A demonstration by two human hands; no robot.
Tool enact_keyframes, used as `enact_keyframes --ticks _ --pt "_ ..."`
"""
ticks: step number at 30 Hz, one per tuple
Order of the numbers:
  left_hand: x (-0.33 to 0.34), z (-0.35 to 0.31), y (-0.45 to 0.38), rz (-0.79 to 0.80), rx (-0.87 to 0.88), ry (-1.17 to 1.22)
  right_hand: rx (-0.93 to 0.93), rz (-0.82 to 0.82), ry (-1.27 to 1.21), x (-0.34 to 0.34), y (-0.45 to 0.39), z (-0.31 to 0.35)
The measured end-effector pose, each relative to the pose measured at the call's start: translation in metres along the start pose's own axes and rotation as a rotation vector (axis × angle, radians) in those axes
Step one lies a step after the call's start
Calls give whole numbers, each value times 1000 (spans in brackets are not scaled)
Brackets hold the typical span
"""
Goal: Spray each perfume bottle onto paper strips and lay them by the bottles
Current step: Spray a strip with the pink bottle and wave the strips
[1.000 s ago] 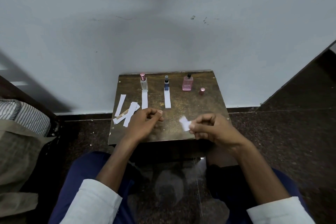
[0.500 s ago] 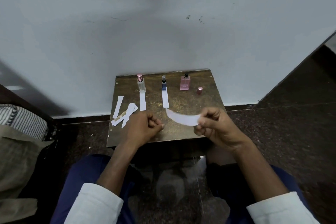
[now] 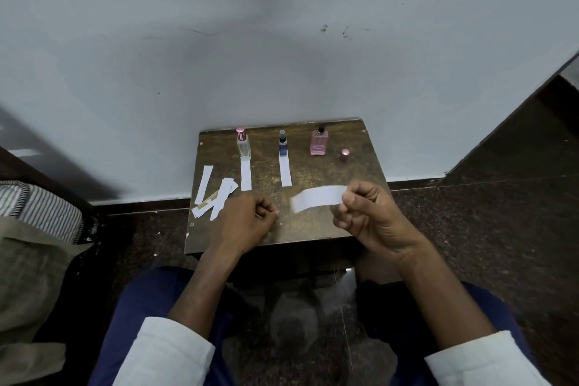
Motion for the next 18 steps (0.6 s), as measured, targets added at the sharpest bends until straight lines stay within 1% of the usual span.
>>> enact_keyframes --ticks 1,2,3,4,5,6,10,14,16,18 --pt "1 0 0 -3 2 4 17 -84 70 -4 -2 -4" --pt "1 0 -1 -10 5 16 49 -212 291 -13 -4 -8" --pt "2 1 -1 -17 6 28 82 -358 648 -22 -6 -13" --pt "2 2 -1 -24 6 31 107 -471 1019 -30 -7 -17" --pt "1 3 -1 -30 4 27 112 -528 1251 -36 -8 -21" --pt "1 3 -1 -33 5 21 106 -562 1301 -40 -10 -25" --pt "2 0 -1 4 12 75 56 -554 1011 -35 -11 -26" --pt "6 -5 1 140 9 239 23 -510 670 -27 -14 -23" --pt "12 -13 5 216 -43 415 12 -504 506 -24 -16 -22" --pt "16 -24 9 249 -173 628 5 -487 359 -18 -18 -20"
Point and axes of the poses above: each hand's wrist, its own y-axis away from the middle knuckle, its own x-axis out of the palm, z = x × y, the point moved 1 cm from there along -y, towards the middle knuckle, and after that the axes turned 1 degree about y, right-handed, at the moved point
